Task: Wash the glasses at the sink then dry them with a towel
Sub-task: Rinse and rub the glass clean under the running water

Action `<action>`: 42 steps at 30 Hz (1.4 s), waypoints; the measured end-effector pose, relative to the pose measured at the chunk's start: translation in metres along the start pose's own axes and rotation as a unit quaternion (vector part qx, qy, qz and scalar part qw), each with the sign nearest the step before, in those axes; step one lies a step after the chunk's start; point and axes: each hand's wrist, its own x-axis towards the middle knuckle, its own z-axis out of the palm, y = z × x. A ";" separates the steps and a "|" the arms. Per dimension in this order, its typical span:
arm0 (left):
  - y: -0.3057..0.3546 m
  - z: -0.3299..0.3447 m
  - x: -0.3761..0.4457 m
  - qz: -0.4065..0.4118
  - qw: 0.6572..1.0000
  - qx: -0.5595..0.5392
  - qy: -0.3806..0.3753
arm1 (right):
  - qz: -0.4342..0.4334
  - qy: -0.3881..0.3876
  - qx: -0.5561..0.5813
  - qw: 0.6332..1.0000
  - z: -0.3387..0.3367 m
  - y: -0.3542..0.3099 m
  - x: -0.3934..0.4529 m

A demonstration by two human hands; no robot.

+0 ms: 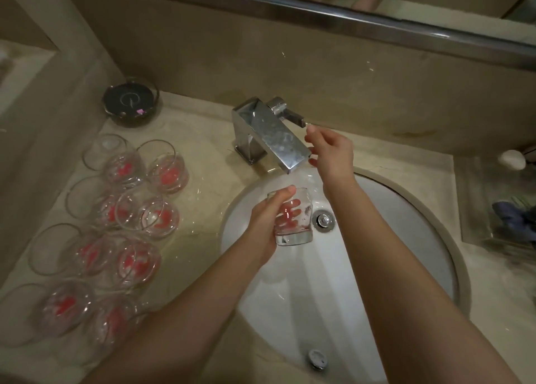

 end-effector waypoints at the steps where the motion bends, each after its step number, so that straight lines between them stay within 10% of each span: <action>1: 0.001 0.001 -0.001 -0.001 1.000 0.000 -0.001 | -0.006 -0.006 -0.001 1.000 0.003 -0.001 0.002; 32: 0.006 0.003 0.015 0.034 0.999 -0.004 0.002 | -0.042 -0.013 -0.044 0.998 0.006 -0.005 0.026; 38: 0.005 0.003 0.016 0.045 0.998 -0.034 -0.015 | 0.128 -0.004 -0.009 0.992 -0.012 0.028 -0.005; 42: 0.002 0.008 0.013 0.087 0.995 -0.056 -0.014 | 0.394 -0.112 0.075 0.909 -0.021 0.060 -0.048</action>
